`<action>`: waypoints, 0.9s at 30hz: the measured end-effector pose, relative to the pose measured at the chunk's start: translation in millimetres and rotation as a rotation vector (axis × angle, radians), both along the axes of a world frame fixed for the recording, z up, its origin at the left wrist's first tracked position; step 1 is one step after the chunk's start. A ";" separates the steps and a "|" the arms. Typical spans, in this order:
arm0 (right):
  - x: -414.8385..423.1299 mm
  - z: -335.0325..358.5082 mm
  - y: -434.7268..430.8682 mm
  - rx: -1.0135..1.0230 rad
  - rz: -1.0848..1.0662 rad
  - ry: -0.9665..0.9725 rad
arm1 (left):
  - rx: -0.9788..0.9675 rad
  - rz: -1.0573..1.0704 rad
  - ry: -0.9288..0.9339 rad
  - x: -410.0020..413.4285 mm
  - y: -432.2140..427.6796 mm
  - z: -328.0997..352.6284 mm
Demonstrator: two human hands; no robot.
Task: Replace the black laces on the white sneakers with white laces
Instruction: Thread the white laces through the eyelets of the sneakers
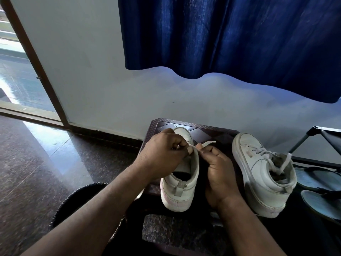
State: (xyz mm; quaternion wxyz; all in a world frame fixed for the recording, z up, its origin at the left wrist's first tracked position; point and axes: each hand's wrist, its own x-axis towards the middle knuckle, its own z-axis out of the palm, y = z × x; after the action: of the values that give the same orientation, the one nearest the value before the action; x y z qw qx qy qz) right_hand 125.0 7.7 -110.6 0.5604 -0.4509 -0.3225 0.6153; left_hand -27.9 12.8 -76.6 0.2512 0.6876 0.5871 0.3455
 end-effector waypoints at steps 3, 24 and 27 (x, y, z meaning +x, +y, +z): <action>9.0 4.6 6.3 -0.007 -0.160 0.004 | -0.020 -0.024 -0.059 -2.4 0.0 -0.3; 9.4 -6.5 5.4 -0.126 -0.027 0.088 | -0.117 -0.009 -0.420 -2.5 6.0 -2.6; 0.2 -1.8 0.2 -0.081 -0.074 0.000 | -0.102 -0.004 -0.430 -3.6 7.4 -2.8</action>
State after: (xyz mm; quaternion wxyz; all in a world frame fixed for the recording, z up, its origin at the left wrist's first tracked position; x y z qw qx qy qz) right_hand 125.1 7.9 -112.4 0.5640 -0.4849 -0.2806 0.6066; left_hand -31.5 20.2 -79.4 0.4055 0.5856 0.5356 0.4536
